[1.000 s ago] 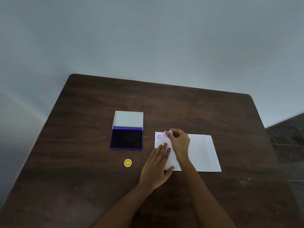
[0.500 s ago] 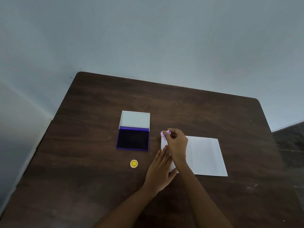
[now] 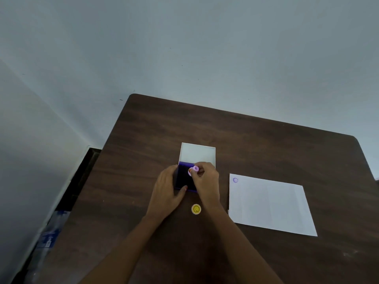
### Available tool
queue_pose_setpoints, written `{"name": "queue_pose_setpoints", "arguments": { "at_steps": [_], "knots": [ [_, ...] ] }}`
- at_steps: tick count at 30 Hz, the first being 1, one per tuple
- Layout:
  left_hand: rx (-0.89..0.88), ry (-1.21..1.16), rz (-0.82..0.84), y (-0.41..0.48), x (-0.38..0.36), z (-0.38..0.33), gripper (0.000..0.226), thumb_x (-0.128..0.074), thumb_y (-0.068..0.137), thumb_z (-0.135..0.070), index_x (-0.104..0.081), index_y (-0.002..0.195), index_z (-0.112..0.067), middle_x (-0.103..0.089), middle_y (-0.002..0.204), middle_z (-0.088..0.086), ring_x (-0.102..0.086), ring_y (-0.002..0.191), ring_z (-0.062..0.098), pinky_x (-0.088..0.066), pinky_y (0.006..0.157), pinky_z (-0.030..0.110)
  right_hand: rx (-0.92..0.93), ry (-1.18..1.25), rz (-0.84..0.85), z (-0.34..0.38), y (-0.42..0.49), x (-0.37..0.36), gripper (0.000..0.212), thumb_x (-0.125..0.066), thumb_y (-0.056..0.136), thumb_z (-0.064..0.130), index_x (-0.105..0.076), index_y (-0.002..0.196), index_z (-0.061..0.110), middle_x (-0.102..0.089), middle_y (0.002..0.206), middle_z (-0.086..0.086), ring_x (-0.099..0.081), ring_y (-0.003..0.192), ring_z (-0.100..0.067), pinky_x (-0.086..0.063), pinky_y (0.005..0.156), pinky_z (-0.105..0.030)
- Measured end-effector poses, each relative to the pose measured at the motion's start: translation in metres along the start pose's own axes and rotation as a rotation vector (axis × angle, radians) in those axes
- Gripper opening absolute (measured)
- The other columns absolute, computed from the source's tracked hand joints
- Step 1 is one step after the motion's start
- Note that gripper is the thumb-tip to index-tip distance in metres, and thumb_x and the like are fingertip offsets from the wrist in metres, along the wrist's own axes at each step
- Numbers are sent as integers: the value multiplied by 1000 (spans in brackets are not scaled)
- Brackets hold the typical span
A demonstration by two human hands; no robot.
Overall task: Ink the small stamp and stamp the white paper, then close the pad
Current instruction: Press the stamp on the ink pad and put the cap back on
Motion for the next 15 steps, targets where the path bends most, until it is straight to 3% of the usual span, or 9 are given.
{"name": "queue_pose_setpoints", "arguments": {
  "at_steps": [3, 7, 12, 15],
  "knots": [
    [-5, 82, 78, -3, -7, 16, 77, -73, 75, -24, -30, 136, -5, -38, 142, 16, -35, 130, 26, -23, 105, 30, 44, -47, 13, 8, -3, -12, 10, -58, 84, 10, -59, 92, 2, -65, 97, -17, -58, 89, -24, -43, 77, -25],
    [-36, 128, 109, -4, -14, 23, 81, -72, 75, -31, -27, 137, -6, -34, 145, 16, -32, 132, 26, -21, 107, 32, 51, -75, 20, 11, -8, -16, 12, -58, 85, 10, -59, 93, 2, -66, 97, -17, -59, 90, -24, -44, 78, -27],
    [-148, 101, 103, -11, -12, 15, 68, -72, 75, -26, -39, 132, -7, -45, 137, 16, -34, 126, 17, -29, 106, 40, 1, 5, -42, 0, -18, 1, 6, -64, 81, 15, -59, 82, 12, -64, 84, -5, -55, 73, -5, -39, 66, -8],
    [-384, 197, 179, -31, -22, -7, 53, -74, 72, -33, -54, 117, -15, -61, 119, 11, -54, 112, 19, -44, 94, 41, -56, 55, -79, -15, -25, 13, 8, -69, 77, 17, -61, 79, 17, -61, 80, 3, -56, 71, -2, -39, 62, -7]
  ]
}}
Point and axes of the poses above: each hand's wrist, its own y-axis towards the middle knuckle, its own x-axis out of the back of the hand, z = x × y, the point moved 9 cm from there along y, towards the middle knuckle
